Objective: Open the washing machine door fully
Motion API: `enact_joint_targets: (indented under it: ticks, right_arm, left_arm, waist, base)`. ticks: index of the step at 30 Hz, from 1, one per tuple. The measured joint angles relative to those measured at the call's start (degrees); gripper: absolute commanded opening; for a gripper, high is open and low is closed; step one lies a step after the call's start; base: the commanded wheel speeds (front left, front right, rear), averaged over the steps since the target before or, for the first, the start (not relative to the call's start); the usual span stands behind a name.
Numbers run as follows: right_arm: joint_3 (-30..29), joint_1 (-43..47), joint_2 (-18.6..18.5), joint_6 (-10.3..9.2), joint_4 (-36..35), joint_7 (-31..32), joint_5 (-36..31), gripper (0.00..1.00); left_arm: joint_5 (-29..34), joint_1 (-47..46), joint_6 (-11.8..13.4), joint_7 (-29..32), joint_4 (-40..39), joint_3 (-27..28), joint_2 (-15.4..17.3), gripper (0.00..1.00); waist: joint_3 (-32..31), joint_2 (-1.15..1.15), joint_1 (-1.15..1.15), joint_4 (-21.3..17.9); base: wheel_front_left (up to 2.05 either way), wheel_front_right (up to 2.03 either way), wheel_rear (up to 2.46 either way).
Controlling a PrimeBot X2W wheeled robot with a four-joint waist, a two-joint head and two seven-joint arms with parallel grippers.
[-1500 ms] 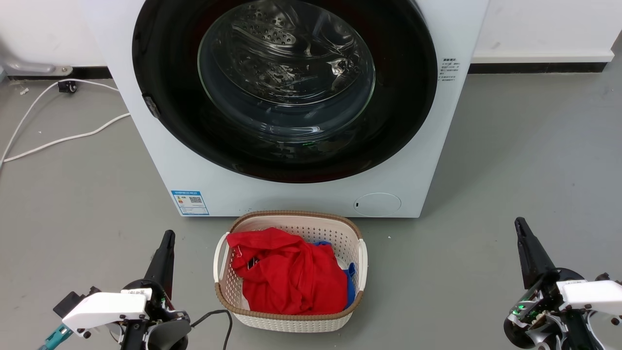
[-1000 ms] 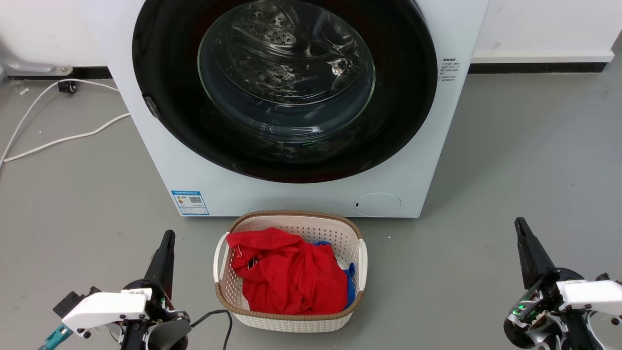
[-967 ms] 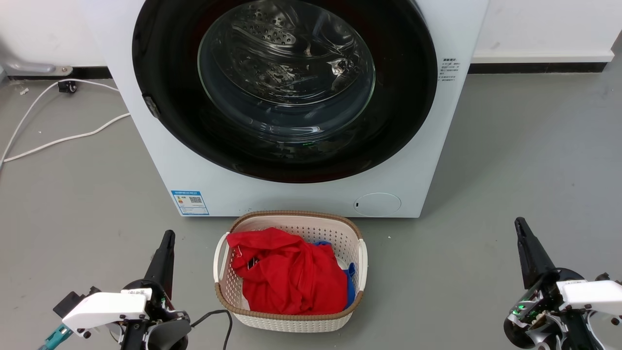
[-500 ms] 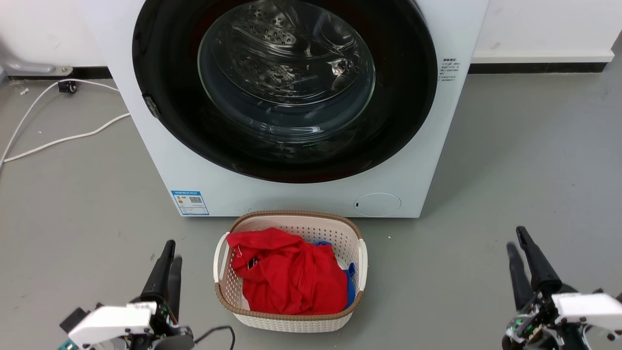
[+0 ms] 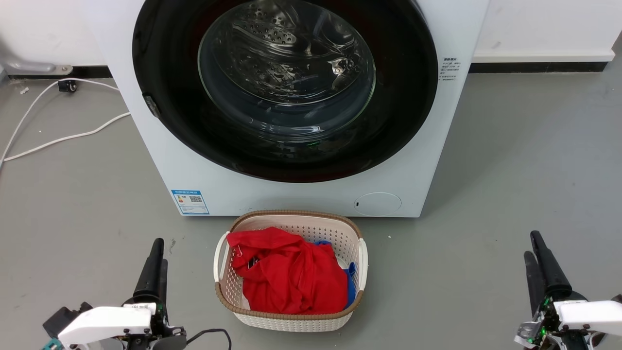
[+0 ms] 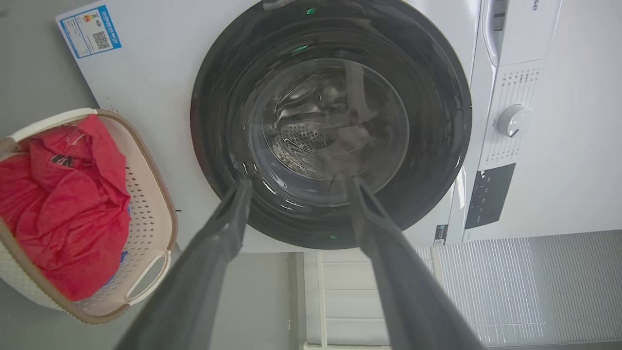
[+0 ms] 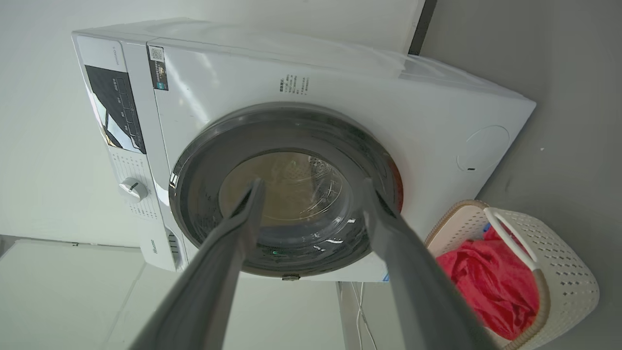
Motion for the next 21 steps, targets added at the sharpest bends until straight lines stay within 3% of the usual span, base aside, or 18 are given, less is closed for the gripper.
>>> enact_joint_targets:
  ticks: [15, 17, 21]
  right_arm:
    - [0.71, 1.70, 0.01, 0.00, -8.35, -3.60, -20.97, 1.00]
    - [1.56, 2.39, 0.01, 0.00, -10.10, -4.37, -27.11, 1.00]
    - [2.56, 3.04, 0.00, 0.00, -11.49, -5.30, -33.20, 1.00]
  left_arm:
    - [21.81, 1.32, 6.04, -3.57, -6.94, -2.78, 0.02, 1.00]
    - [27.15, 1.64, 7.25, -4.52, -7.82, -3.74, 0.07, 1.00]
    - [31.78, 2.18, 8.50, -5.21, -8.58, -5.00, 0.26, 1.00]
  waist:
    - [0.16, 0.00, 0.00, 0.03]
    - [0.12, 0.00, 0.00, 0.04]
    - [0.02, 0.00, 0.00, 0.05]
  base:
    - [0.00, 0.00, 0.00]
    - [0.00, 0.00, 0.00]
    - [0.00, 0.00, 0.00]
